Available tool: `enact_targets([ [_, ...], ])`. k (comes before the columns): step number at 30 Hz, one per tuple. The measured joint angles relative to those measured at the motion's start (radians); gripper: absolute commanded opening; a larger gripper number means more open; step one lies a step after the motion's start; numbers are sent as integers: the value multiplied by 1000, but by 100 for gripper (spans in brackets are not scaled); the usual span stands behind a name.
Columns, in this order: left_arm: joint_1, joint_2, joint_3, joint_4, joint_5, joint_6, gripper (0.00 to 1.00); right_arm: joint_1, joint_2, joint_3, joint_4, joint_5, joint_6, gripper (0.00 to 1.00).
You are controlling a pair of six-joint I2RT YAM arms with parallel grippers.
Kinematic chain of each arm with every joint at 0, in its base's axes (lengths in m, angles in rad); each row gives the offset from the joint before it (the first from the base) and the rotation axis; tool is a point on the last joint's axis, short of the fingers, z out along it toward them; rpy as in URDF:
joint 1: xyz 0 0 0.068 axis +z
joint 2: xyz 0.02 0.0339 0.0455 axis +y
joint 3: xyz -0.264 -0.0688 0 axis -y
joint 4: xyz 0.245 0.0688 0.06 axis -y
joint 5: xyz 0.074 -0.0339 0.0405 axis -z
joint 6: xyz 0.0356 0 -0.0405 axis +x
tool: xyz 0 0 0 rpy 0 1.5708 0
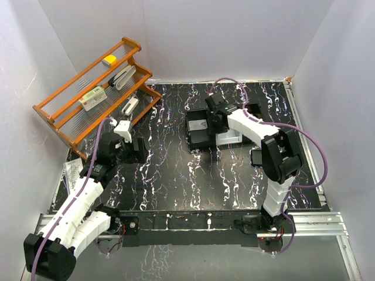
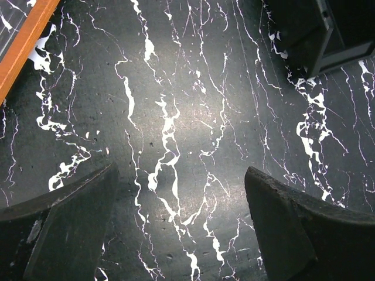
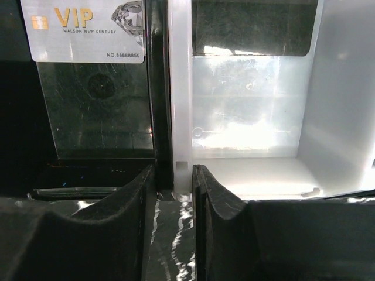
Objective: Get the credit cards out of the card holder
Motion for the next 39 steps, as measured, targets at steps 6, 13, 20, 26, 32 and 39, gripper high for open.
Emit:
enact_targets([
  [6, 0, -1, 0, 0, -15, 0, 89, 113, -23, -23, -28, 19, 117, 20],
  [13, 0, -10, 0, 0, -25, 0, 89, 206, -23, -23, -42, 74, 230, 20],
  [20, 0, -11, 0, -1, -34, 3, 90, 270, -22, -22, -50, 101, 301, 21],
  [26, 0, -20, 0, -1, -50, 4, 90, 323, 4, 14, -71, 113, 359, 23],
  [32, 0, -20, 0, -1, -54, 4, 90, 344, 43, 65, -72, 114, 388, 24],
  [39, 0, -21, 0, -1, -69, 4, 90, 360, 68, 97, -72, 112, 399, 27],
])
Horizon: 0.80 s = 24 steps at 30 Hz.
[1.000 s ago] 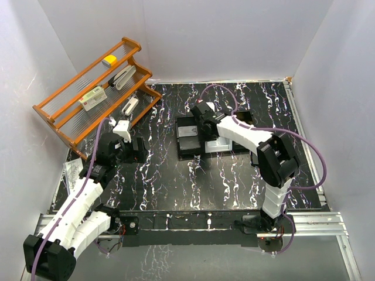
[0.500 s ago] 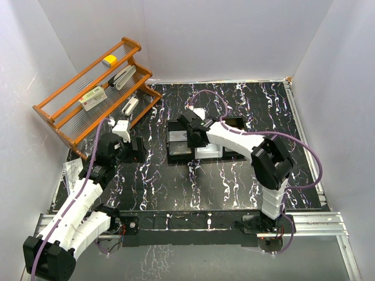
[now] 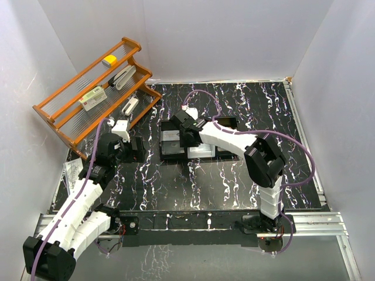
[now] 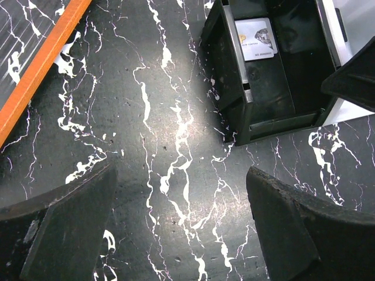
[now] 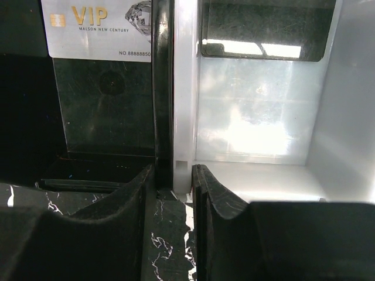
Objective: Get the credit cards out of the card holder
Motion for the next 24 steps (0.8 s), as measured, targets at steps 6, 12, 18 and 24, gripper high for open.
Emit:
enact_targets([
  [6, 0, -2, 0, 0, -8, 0, 90, 21, 23, 29, 0, -1, 3, 30],
  [12, 0, -2, 0, 0, -10, 0, 91, 30, 29, 38, -1, -9, 11, 38],
  [18, 0, -2, 0, 0, -11, 0, 91, 31, 28, 85, -18, -12, 2, 60],
  [24, 0, -2, 0, -1, -12, 0, 92, 28, -65, 82, -32, 41, -36, 73],
])
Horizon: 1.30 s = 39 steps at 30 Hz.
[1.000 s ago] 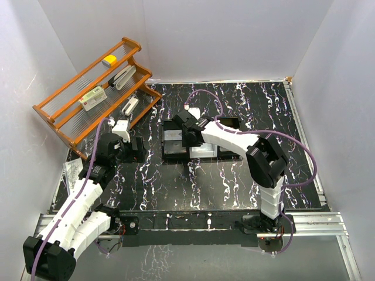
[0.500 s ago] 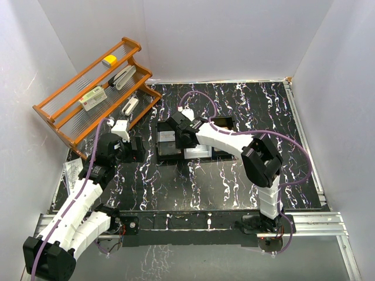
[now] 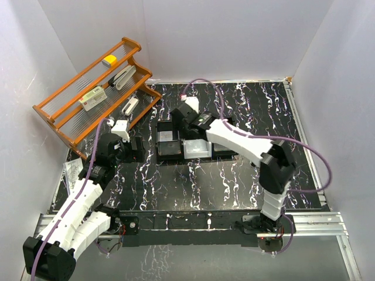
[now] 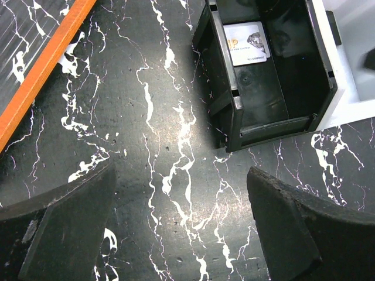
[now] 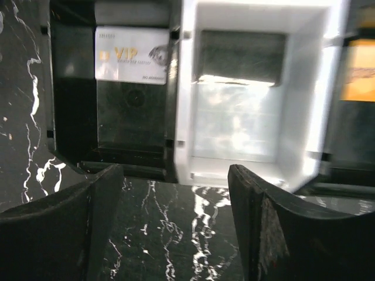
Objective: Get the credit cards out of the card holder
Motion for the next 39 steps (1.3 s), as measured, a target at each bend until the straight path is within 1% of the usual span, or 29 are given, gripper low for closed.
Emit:
enact_targets([
  [3, 0, -4, 0, -2, -4, 0, 92, -27, -124, -38, -12, 59, -19, 82],
  [4, 0, -6, 0, -3, -6, 0, 92, -53, -177, -66, -8, 74, -23, 84],
  [6, 0, -14, 0, -5, -9, 0, 92, -153, -293, -142, 6, 96, -32, 84],
  [8, 0, -21, 0, -6, -10, 0, 92, -309, -393, -232, 38, 99, -47, 84],
  [9, 0, -24, 0, -6, -10, 0, 92, -412, -435, -287, 50, 98, -51, 83],
  [12, 0, -28, 0, -6, -10, 0, 92, -633, -488, -411, 72, 75, -74, 82],
  [15, 0, -27, 0, -6, -9, 0, 92, -753, -478, -495, 70, 9, -90, 80],
  [20, 0, -27, 0, -6, -10, 0, 92, -855, -401, -520, 74, -51, -94, 79],
  [24, 0, -28, 0, -6, -13, 0, 92, -896, -339, -520, 80, -61, -98, 79],
  [26, 0, -29, 0, -6, -14, 0, 92, -901, -318, -520, 83, -58, -102, 80],
  [29, 0, -29, 0, -6, -16, 0, 92, -902, -293, -520, 95, -59, -111, 75],
  [32, 0, -29, 0, -6, -15, 3, 92, -903, -257, -525, 117, -70, -124, 75],
  [39, 0, -29, 0, -7, -16, 4, 92, -904, -238, -623, 147, -98, -127, 71],
])
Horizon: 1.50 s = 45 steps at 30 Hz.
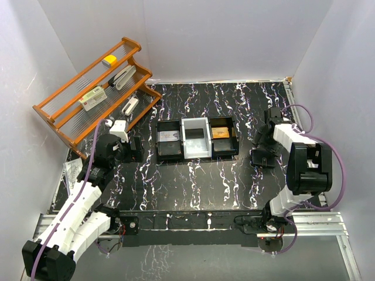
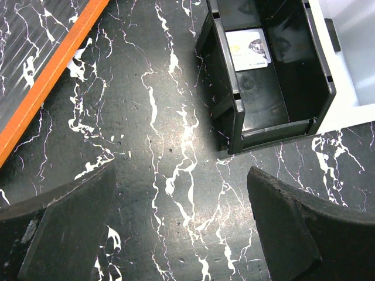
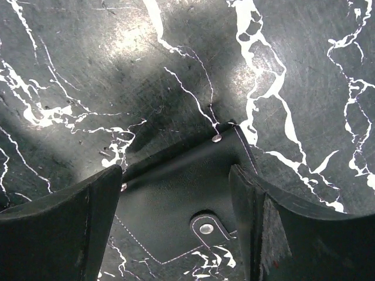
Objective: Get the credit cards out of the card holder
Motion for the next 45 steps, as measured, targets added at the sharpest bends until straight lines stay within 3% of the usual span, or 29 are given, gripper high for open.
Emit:
enact_targets([
  [8, 0, -6, 0, 0, -4, 1, 93, 0, -161, -155, 22, -42, 31, 71],
  [13, 0, -5, 0, 0, -3, 3, 93, -5, -280, -248, 17, -130, 60, 63],
  [19, 0, -5, 0, 0, -4, 3, 93, -5, -480, -321, -33, -293, 101, 69],
  [23, 0, -5, 0, 0, -3, 3, 93, -5, -589, -290, -50, -279, 92, 73],
  [29, 0, -3, 0, 0, 1, 2, 93, -5, -454, -188, -26, -179, 40, 70],
  [36, 0, 19, 5, -9, 1, -15, 93, -5, -164, -161, 6, -238, -39, 65],
  [39, 0, 22, 4, -15, 1, -17, 94, -5, -178, -211, 27, -272, -43, 65],
  [45, 0, 23, 5, -14, 2, -17, 94, -5, -359, -364, 47, -383, 24, 63],
])
